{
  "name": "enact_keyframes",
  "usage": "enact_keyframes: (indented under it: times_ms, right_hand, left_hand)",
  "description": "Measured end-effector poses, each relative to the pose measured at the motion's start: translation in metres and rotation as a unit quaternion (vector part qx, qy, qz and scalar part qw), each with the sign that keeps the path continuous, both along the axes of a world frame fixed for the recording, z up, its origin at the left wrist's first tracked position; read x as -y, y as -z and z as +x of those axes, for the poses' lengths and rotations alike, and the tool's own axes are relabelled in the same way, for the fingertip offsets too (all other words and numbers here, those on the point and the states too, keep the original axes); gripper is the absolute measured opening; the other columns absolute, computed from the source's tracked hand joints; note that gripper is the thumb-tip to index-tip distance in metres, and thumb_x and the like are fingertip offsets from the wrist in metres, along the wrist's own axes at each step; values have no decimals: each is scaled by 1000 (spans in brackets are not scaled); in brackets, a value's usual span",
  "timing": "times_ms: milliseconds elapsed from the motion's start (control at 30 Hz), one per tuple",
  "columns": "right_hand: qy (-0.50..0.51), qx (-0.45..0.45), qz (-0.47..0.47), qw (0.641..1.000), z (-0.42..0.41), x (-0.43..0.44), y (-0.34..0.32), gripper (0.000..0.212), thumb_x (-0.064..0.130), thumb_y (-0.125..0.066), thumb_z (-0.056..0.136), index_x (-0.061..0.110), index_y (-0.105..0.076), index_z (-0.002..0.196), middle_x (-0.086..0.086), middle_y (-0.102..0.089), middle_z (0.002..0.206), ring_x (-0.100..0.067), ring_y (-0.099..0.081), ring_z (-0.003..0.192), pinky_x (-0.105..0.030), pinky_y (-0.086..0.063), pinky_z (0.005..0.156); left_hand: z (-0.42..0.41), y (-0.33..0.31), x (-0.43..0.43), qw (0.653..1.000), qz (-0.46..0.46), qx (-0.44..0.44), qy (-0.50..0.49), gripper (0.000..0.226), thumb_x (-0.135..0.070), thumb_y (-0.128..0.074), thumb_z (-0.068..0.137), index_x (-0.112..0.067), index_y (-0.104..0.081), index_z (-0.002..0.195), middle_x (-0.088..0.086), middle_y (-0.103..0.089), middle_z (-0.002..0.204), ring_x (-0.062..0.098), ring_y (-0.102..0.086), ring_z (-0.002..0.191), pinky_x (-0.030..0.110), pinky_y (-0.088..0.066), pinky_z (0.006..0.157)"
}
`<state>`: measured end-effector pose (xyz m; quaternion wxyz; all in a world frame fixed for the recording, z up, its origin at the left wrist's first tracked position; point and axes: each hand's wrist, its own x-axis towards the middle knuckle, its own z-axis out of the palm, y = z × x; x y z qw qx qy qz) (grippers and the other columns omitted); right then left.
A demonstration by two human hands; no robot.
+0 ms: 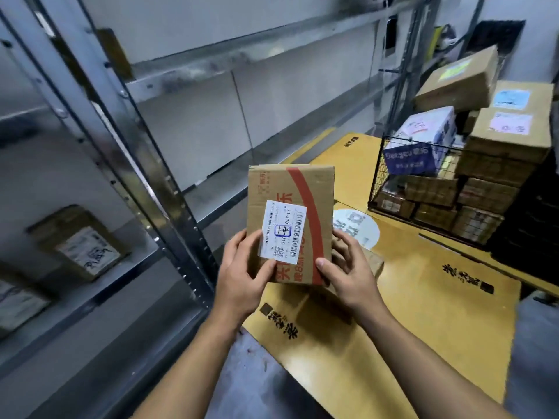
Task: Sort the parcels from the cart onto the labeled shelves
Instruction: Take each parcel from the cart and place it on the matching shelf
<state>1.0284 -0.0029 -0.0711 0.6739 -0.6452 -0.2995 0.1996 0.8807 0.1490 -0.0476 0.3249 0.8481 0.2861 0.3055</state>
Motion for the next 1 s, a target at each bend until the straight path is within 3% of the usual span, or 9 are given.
enact_keyframes:
  times_ms: [200, 367, 500, 600, 767, 1000]
  right_hand:
    - [-70, 23, 51, 996, -33, -83, -43, 52, 9, -69, 92, 37, -47, 130, 12, -58, 130, 11, -58, 111, -16, -51, 91]
    - [-124, 41, 84, 988, -78, -149, -85, 53, 21, -73, 91, 48, -48, 128, 18, -59, 128, 2, -60, 116, -34, -53, 99]
    - [-162, 55, 127, 977, -120, -191, -115, 52, 16, -71, 92, 43, -47, 130, 20, -59, 126, 1, -60, 117, -35, -55, 98]
    - [-195, 74, 143, 967, -148, -217, -134, 53, 20, -72, 91, 41, -47, 134, 10, -59, 133, -11, -60, 122, -39, -55, 98]
    - [-223, 107, 179, 952, -183, -260, -174, 55, 25, -74, 88, 41, -48, 134, 7, -60, 131, -10, -63, 117, -47, -53, 101]
    - [-235, 126, 226, 937, -208, -315, -227, 59, 20, -74, 90, 28, -46, 141, -2, -58, 134, -17, -62, 118, -32, -56, 92]
  left_hand:
    - [-82, -49, -68, 989, 120, -50, -70, 53, -41, -57, 85, -19, -54, 133, -1, -54, 129, 14, -48, 119, 32, -38, 102]
    - [-166, -99, -113, 944, 237, -175, -145, 48, -39, -58, 88, -21, -54, 131, 2, -58, 126, 22, -50, 113, 36, -40, 97]
    - [-226, -129, -133, 904, 267, -272, -195, 52, -44, -53, 91, -21, -50, 138, 2, -54, 134, 27, -49, 119, 42, -41, 98]
    - [-263, -148, -141, 878, 294, -303, -224, 54, -47, -51, 91, -24, -47, 140, 1, -51, 136, 27, -47, 121, 41, -39, 100]
    - [-308, -178, -158, 852, 326, -319, -255, 55, -46, -52, 93, -26, -42, 143, 1, -46, 142, 25, -41, 128, 42, -34, 106]
    - [-341, -211, -181, 836, 350, -307, -290, 56, -45, -51, 93, -25, -41, 144, 1, -46, 140, 23, -41, 128, 40, -34, 105]
